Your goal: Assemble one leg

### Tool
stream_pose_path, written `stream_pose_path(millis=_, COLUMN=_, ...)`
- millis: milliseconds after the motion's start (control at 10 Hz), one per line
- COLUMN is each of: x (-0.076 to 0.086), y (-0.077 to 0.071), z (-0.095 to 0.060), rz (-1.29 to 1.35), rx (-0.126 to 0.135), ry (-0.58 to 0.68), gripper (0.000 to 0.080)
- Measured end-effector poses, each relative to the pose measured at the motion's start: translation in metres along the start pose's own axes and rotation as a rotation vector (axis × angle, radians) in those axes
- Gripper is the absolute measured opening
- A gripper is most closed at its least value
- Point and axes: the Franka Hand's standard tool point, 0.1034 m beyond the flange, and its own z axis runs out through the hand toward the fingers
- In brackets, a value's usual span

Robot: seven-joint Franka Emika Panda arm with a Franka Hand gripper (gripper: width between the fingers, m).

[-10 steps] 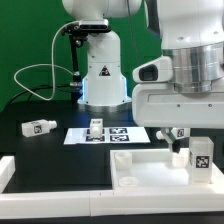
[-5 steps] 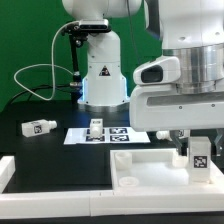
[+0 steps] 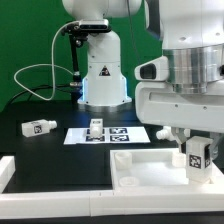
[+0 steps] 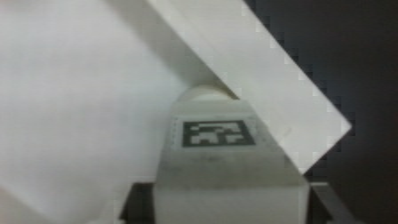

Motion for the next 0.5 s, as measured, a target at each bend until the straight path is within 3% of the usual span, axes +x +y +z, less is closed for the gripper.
stream_pose_path(millis=300, x=-0.0004, y=-0.0013, z=0.0013, rz=0.594, rx=0.050, ry=-0.053, gripper=0.0284)
stream_pose_path(millis=500, x=-0.0005, y=-0.0009, z=0.0015, rz=0.659, rx=0.049, ry=-0.058, gripper=0.0284)
